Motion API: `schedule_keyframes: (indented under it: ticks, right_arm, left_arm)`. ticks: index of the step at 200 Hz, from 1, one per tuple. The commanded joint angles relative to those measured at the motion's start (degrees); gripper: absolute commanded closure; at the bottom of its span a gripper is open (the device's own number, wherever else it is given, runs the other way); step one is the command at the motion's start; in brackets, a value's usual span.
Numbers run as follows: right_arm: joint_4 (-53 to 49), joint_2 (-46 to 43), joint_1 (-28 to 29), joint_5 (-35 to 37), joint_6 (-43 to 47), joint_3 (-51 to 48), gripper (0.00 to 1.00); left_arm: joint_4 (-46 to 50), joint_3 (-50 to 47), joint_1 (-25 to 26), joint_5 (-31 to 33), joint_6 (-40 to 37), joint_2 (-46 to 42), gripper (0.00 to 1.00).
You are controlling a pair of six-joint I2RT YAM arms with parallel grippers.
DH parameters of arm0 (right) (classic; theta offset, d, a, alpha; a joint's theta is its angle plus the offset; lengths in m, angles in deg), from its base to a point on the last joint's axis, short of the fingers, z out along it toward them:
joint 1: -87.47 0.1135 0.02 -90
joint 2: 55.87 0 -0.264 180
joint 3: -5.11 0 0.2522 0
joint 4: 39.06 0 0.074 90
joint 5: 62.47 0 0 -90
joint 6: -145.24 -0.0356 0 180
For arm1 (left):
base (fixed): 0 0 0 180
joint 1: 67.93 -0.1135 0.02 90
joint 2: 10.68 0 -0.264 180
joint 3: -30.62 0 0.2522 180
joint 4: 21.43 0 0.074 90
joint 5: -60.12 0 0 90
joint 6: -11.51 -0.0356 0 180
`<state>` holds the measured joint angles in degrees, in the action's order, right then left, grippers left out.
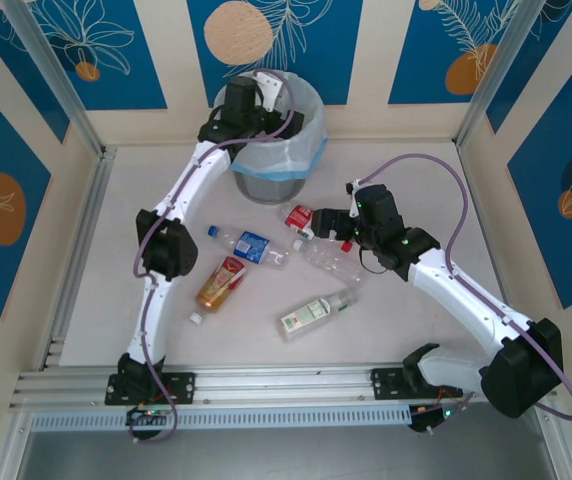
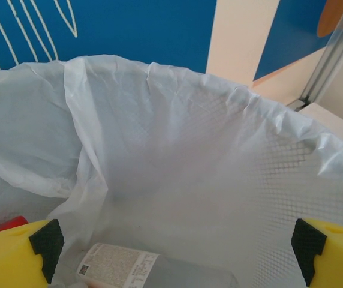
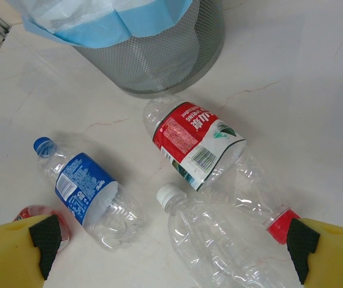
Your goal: Put the plastic bottles in the bin
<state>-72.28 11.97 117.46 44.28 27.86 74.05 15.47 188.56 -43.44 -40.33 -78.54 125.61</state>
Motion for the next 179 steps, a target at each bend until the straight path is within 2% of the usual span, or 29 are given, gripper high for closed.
schedule_keyframes:
  ticks: [1, 60, 77, 113, 139, 179]
  right_arm:
    - [-0.57, 0.76, 0.32, 0.42, -0.81, 1.86, 0.01]
    - [-3.02, 2.22, 0.32, 0.92, -2.16, 2.83, 0.01]
    - [-3.81, 2.04, 0.32, 1.26, -2.24, 2.83, 0.01]
    - [-6.61, 1.94, 0.32, 2.49, -2.33, 1.89, 0.01]
    - [-8.81, 2.13, 0.32, 2.83, -2.87, 1.23, 0.01]
    - [-12.65, 2.48, 0.35, 2.24, -3.02, -0.01, 0.01]
  left_arm:
    - [2.74, 2.08, -0.28, -4.51, 1.80, -5.84, 0.01]
    - [3.23, 2.07, -0.23, -1.57, 0.97, -8.30, 0.01]
    - [4.56, 2.09, -0.28, -2.68, 3.65, -9.64, 0.01]
    - [11.04, 0.40, -0.06, -9.71, 10.66, -14.31, 0.01]
    - [9.21, -11.43, 1.70, -9.82, 11.46, -21.76, 0.01]
    - [1.80, -33.99, 6.20, -3.54, 10.30, -35.03, 0.01]
